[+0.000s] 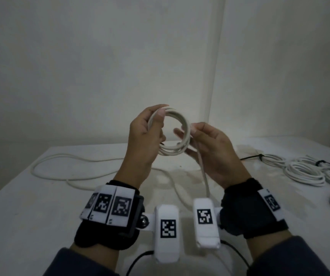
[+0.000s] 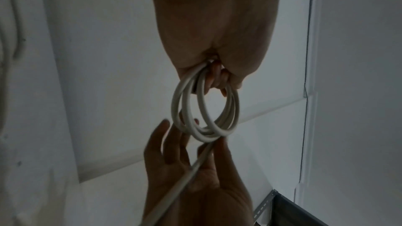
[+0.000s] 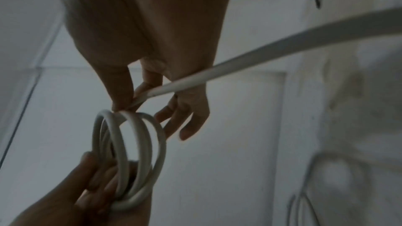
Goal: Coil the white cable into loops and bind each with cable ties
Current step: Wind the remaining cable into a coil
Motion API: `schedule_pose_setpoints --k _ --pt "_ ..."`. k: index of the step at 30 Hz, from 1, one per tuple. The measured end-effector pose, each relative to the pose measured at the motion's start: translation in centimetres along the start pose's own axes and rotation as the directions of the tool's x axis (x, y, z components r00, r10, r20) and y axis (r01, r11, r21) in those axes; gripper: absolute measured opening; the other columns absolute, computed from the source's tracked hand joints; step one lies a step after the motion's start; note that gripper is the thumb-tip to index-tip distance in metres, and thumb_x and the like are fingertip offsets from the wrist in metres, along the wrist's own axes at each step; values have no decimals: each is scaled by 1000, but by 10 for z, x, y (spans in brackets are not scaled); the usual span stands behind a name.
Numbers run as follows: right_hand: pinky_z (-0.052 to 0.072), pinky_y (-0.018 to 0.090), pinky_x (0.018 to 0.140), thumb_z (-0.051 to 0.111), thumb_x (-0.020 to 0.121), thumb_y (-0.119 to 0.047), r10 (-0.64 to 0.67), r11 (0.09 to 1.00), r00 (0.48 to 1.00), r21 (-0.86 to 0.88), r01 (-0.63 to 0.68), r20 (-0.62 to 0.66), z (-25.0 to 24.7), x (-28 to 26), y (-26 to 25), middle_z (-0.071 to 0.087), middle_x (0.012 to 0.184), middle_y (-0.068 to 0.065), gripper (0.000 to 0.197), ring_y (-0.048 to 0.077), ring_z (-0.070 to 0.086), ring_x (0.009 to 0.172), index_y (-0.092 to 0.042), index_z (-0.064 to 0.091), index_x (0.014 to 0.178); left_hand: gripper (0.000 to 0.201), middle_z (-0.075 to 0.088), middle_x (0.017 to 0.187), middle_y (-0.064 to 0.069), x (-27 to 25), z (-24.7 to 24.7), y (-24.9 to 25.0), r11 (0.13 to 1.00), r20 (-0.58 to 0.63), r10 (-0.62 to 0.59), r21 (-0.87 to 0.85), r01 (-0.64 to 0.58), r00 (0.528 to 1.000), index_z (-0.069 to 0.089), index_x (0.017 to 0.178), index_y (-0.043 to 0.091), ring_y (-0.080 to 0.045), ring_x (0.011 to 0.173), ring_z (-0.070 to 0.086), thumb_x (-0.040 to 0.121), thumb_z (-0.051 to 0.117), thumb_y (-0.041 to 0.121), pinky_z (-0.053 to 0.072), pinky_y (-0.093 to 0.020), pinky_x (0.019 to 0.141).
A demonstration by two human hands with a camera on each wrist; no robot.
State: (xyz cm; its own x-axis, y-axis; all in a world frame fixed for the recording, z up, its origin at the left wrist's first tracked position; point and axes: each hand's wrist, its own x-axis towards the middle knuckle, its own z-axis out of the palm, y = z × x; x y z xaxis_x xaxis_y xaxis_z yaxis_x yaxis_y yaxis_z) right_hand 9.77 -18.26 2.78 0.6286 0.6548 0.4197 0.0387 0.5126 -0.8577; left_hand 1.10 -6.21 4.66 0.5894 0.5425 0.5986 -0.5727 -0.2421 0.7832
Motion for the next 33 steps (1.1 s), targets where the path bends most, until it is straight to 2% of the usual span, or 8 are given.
schedule_pose_setpoints --k 3,7,9,15,18,22,26,33 --pt "58 36 79 53 87 -15 108 906 994 411 -103 12 10 -4 14 69 93 14 13 25 70 89 -4 59 89 21 45 49 18 -3 5 -8 996 -12 -75 -49 75 997 63 107 10 -1 48 36 100 46 19 37 -14 50" --pt "54 33 72 48 91 -15 139 844 990 522 -125 12 8 -6 25 59 72 12 8 21 58 61 -7 50 94 21 37 51 15 -5 8 -22 985 2 -159 -65 158 987 64 107 13 -2 47 33 100 45 20 36 -15 48" --pt "51 31 69 44 95 -16 163 838 986 525 -150 22 6 -8 25 56 68 10 13 20 55 58 -8 51 100 21 36 53 13 -7 11 -26 980 12 -187 -70 187 982 63 107 13 -2 46 32 101 45 20 36 -15 48" --pt "49 24 54 39 88 -18 204 840 978 503 -203 55 7 -13 22 44 54 5 24 17 47 49 -2 56 91 20 37 56 7 -13 18 -34 936 -13 -333 -128 329 943 62 106 14 -4 45 35 101 45 22 36 -19 51" --pt "45 22 52 36 93 -24 211 881 977 428 -203 28 5 -11 26 38 49 3 31 15 41 47 -1 57 89 20 37 56 7 -13 17 -37 930 -17 -352 -121 347 936 61 107 13 -5 45 36 101 44 21 36 -20 53" --pt "31 19 50 37 100 -38 182 958 982 234 -164 -56 2 -8 30 29 43 -4 42 9 29 41 -8 53 77 19 38 56 8 -14 20 -37 925 39 -351 -139 353 935 58 109 9 -4 45 35 101 43 18 36 -19 50" --pt "10 31 61 38 101 -38 156 980 983 136 -142 -94 -5 -9 26 25 46 -7 39 8 21 41 -13 45 72 19 35 54 7 -16 23 -37 912 117 -358 -171 374 926 55 110 10 -5 46 32 102 40 19 35 -19 50" --pt "26 19 49 35 102 -39 177 970 979 190 -155 -105 -9 -9 22 27 45 -7 41 8 24 41 -14 41 70 20 43 62 3 -14 21 -36 920 164 -346 -134 369 924 56 111 10 -5 49 40 103 40 17 39 -23 58"
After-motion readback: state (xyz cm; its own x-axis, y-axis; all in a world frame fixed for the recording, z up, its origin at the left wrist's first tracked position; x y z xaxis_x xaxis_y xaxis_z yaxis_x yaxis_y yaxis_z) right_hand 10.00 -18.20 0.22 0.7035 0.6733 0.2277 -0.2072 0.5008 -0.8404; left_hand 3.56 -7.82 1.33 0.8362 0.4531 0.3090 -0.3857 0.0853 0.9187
